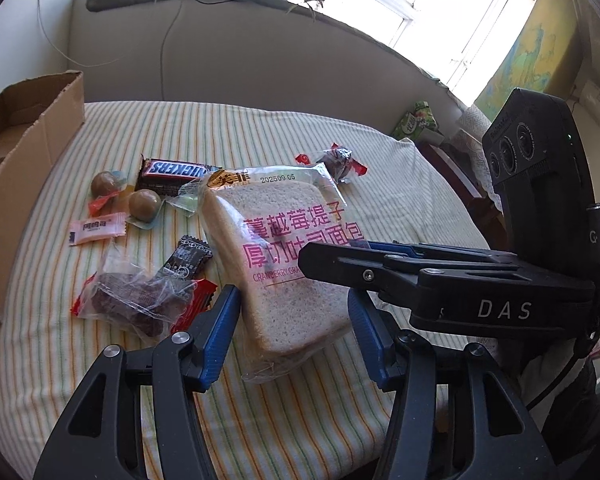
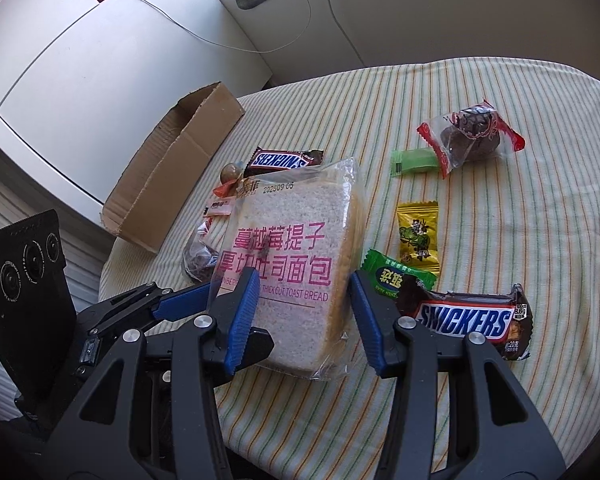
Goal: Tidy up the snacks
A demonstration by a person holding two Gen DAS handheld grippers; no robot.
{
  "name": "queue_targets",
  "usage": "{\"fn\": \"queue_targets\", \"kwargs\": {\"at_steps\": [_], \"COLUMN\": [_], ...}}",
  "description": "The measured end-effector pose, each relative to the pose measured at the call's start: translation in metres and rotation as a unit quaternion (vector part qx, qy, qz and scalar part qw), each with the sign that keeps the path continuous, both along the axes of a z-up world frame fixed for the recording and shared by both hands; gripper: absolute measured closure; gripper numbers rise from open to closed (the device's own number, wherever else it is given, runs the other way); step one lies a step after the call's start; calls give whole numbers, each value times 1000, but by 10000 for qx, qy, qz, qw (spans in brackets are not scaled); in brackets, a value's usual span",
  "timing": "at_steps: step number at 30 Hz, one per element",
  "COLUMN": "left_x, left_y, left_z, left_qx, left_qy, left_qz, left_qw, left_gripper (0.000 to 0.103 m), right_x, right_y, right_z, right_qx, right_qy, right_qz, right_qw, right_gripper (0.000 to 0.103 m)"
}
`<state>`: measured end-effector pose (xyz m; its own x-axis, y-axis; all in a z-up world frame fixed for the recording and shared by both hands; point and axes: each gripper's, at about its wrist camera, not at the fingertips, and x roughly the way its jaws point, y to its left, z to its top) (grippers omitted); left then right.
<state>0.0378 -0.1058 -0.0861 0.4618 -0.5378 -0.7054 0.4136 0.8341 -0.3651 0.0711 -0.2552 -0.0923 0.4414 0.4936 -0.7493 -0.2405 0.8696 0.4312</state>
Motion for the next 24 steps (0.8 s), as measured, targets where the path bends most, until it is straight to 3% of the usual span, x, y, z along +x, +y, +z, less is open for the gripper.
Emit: {"fn": "queue_targets", "kwargs": {"at_steps": [10,24], "left_x": [-2,18], "left_y": [34,128], "left_z": [30,51], "left_qx": [14,81], "left_qy": [-512,-883], "left_qz": [397,1444], "left_qw": [9979,9855], "left_gripper": [49,49], "right_x": [8,56], "right_y": [38,153], "right_z": [33,52], "right_qx": [-38,-109], "right_qy": [-369,-711], "right_qz": [354,1223], "right_qw": [9987,9899], "right_gripper": [54,54]}}
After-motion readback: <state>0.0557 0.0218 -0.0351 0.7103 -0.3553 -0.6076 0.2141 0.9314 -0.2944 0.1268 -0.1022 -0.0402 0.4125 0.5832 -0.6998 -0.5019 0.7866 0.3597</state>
